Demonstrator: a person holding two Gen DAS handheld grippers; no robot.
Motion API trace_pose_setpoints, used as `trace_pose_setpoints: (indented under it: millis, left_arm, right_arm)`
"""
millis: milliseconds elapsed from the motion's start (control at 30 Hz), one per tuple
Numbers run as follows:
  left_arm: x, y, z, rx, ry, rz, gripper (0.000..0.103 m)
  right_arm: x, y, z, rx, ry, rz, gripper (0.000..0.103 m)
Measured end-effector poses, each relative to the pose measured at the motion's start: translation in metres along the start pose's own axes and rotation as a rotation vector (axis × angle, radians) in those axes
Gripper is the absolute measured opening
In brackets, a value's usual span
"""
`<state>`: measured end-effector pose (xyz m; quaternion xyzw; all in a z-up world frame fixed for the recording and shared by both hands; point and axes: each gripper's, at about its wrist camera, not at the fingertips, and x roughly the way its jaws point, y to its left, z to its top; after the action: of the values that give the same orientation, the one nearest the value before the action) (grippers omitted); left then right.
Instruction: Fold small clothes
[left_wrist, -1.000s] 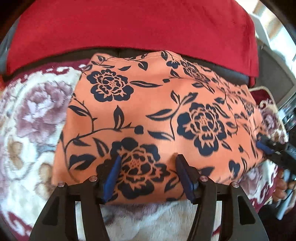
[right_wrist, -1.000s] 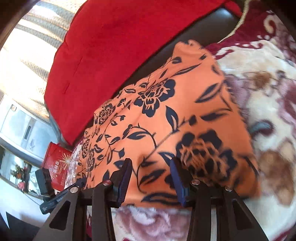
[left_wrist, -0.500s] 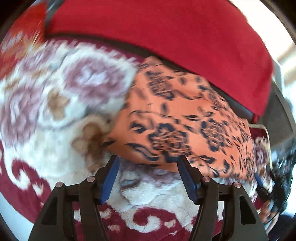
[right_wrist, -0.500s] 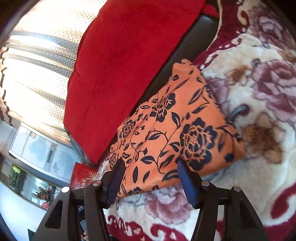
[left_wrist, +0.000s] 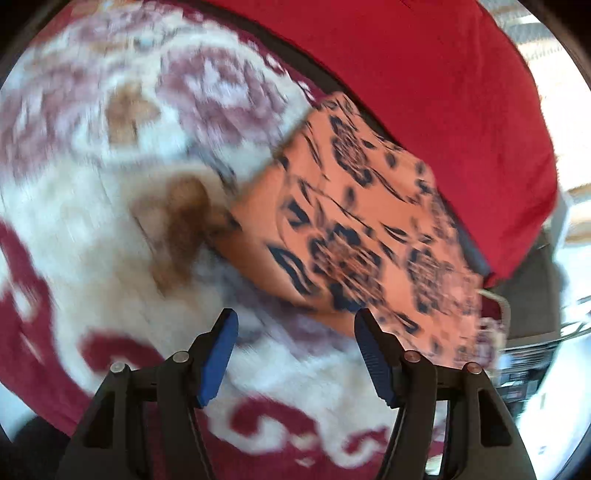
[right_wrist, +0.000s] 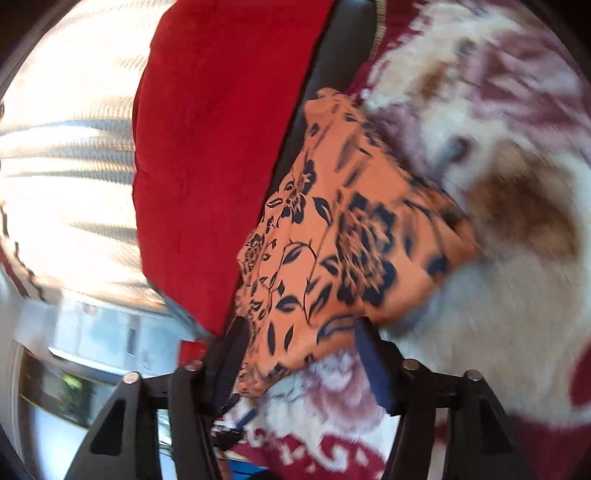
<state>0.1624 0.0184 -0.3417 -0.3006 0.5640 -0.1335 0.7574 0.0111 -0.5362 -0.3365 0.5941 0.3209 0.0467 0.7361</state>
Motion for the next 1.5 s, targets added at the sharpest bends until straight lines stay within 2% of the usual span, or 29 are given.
trace_pose_setpoints:
  millis: [133, 200, 367, 433, 500, 533, 567, 600, 633, 700, 767, 800, 867, 933, 1000, 1067, 1133, 1200, 1233, 1300, 1367, 1400, 1433, 1500]
  left_arm:
    - [0.018, 0.016, -0.002, -0.172, 0.008, -0.066, 0.070]
    - [0.023, 0.022, 0.003, -0.228, -0.027, -0.084, 0.070]
    - [0.023, 0.027, 0.019, -0.314, -0.181, -0.209, 0.073]
    - [0.025, 0.026, 0.024, -0.337, -0.211, -0.237, 0.073]
    - [0.026, 0.020, 0.026, -0.309, -0.241, -0.236, 0.069]
    - [0.027, 0.016, 0.027, -0.293, -0.253, -0.234, 0.060]
    - [0.030, 0.013, 0.028, -0.286, -0.258, -0.230, 0.046]
    - [0.034, 0.011, 0.030, -0.283, -0.257, -0.219, 0.039]
    - [0.037, 0.011, 0.031, -0.280, -0.253, -0.197, 0.027]
    - [0.042, 0.010, 0.033, -0.281, -0.243, -0.176, 0.023]
    - [0.037, 0.007, 0.032, -0.259, -0.253, -0.170, 0.019]
    - [0.029, 0.004, 0.029, -0.227, -0.265, -0.160, 0.019]
    - [0.011, -0.008, 0.024, -0.152, -0.294, -0.147, 0.017]
    - [-0.006, -0.017, 0.018, -0.110, -0.302, -0.172, 0.017]
    - [-0.024, -0.027, 0.006, -0.052, -0.305, -0.171, 0.017]
    - [-0.038, -0.029, -0.013, 0.005, -0.296, -0.158, 0.017]
    - [-0.040, -0.024, -0.031, 0.048, -0.251, -0.113, 0.020]
    - [-0.035, -0.004, -0.051, 0.068, -0.154, -0.044, 0.023]
    - [-0.032, 0.007, -0.058, 0.054, -0.114, -0.003, 0.023]
    - [-0.039, 0.027, -0.066, 0.011, -0.104, 0.015, 0.026]
    - [-0.059, 0.033, -0.068, 0.001, -0.150, 0.063, 0.027]
    - [-0.069, 0.028, -0.067, 0.022, -0.178, 0.085, 0.027]
    - [-0.079, 0.020, -0.065, 0.062, -0.217, 0.112, 0.031]
    - [-0.089, -0.003, -0.059, 0.152, -0.277, 0.132, 0.041]
  right_arm:
    - [-0.001, -0.020, -0.002, 0.101, -0.027, -0.012, 0.069]
    - [0.006, -0.024, 0.004, 0.113, -0.037, -0.021, 0.069]
    - [0.029, -0.022, 0.028, 0.084, -0.117, 0.004, 0.068]
    - [0.042, -0.017, 0.037, 0.049, -0.138, 0.015, 0.068]
    - [0.056, -0.012, 0.045, 0.010, -0.143, 0.034, 0.068]
    - [0.062, -0.009, 0.047, -0.012, -0.144, 0.027, 0.068]
    - [0.065, -0.006, 0.050, -0.043, -0.142, 0.025, 0.067]
    - [0.069, -0.004, 0.052, -0.072, -0.142, 0.015, 0.058]
    - [0.072, -0.004, 0.054, -0.085, -0.140, -0.003, 0.036]
    - [0.076, -0.011, 0.055, -0.070, -0.132, -0.049, 0.018]
    - [0.070, -0.006, 0.050, -0.089, -0.168, -0.067, 0.017]
    - [0.063, 0.006, 0.045, -0.150, -0.199, -0.094, 0.016]
    - [0.053, 0.022, 0.037, -0.220, -0.236, -0.107, 0.016]
    - [0.036, 0.033, 0.026, -0.263, -0.277, -0.104, 0.015]
    - [0.018, 0.038, 0.018, -0.270, -0.296, -0.080, 0.016]
    - [0.001, 0.032, 0.010, -0.240, -0.278, -0.084, 0.016]
    - [-0.007, 0.019, 0.002, -0.204, -0.230, -0.144, 0.016]
    - [-0.017, -0.005, 0.000, -0.119, -0.159, -0.213, 0.021]
    - [-0.020, -0.017, 0.001, -0.050, -0.128, -0.215, 0.024]
    - [-0.034, -0.039, 0.004, 0.104, -0.113, -0.154, 0.029]
    - [-0.058, -0.047, 0.005, 0.151, -0.180, -0.152, 0.034]
    - [-0.069, -0.048, 0.006, 0.159, -0.229, -0.162, 0.040]
    - [-0.082, -0.047, 0.006, 0.160, -0.300, -0.192, 0.048]
    - [-0.104, -0.036, 0.005, 0.094, -0.435, -0.232, 0.053]
